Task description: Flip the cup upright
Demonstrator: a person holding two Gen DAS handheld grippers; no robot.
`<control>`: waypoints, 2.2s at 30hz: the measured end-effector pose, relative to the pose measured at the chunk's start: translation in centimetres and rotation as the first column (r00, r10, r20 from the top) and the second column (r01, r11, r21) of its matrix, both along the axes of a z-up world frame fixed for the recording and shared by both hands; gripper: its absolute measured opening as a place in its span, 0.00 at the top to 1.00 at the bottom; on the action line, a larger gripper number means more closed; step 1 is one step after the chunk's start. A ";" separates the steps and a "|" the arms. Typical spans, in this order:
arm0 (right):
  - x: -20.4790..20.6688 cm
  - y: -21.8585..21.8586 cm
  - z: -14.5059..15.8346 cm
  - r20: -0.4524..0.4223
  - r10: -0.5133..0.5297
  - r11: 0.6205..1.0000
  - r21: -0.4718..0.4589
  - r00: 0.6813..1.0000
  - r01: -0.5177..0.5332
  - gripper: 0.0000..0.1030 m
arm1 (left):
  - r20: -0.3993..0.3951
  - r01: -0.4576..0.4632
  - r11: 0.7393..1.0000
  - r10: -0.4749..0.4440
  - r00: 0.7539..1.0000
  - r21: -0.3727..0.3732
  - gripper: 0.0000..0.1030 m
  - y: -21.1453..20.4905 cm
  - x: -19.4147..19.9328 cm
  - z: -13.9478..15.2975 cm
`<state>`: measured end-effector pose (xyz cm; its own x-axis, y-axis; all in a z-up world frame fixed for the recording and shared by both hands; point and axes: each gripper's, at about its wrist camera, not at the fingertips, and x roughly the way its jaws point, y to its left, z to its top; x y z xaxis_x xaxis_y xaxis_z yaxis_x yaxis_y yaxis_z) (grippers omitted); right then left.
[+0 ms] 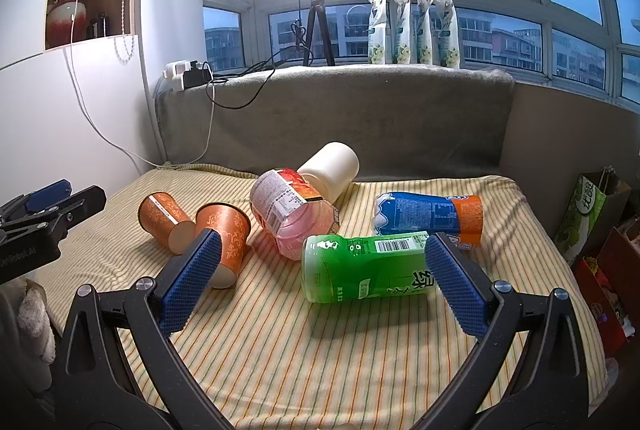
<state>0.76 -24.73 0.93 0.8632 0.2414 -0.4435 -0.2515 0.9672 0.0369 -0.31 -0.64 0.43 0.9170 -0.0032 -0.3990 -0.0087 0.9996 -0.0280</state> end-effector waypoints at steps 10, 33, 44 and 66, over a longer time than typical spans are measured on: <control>1.6 0.6 0.1 -0.030 0.006 1.000 -0.005 1.000 -0.006 0.00 | -0.025 0.004 1.000 -0.004 1.000 -0.008 0.12 0.3 1.2 -0.1; 18.7 0.8 1.1 -0.344 0.058 0.993 0.113 0.937 -0.019 0.00 | -0.159 -0.050 0.999 0.050 0.986 0.005 0.12 4.2 3.3 -3.7; 28.9 1.6 -2.8 -0.603 0.037 0.985 0.159 0.797 0.074 0.00 | -0.271 -0.069 0.996 0.053 0.961 -0.050 0.12 6.4 4.0 -5.8; 35.6 2.4 -9.9 -0.777 0.103 0.944 0.273 0.621 0.186 0.23 | -0.275 -0.113 0.993 0.098 0.956 -0.040 0.12 7.8 4.5 -6.4</control>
<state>36.31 -22.31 -8.99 0.2427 0.4557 -0.8564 0.0516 0.8755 0.4805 4.15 7.19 -5.92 0.7698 0.0594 -0.6355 -0.1292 0.9896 -0.0640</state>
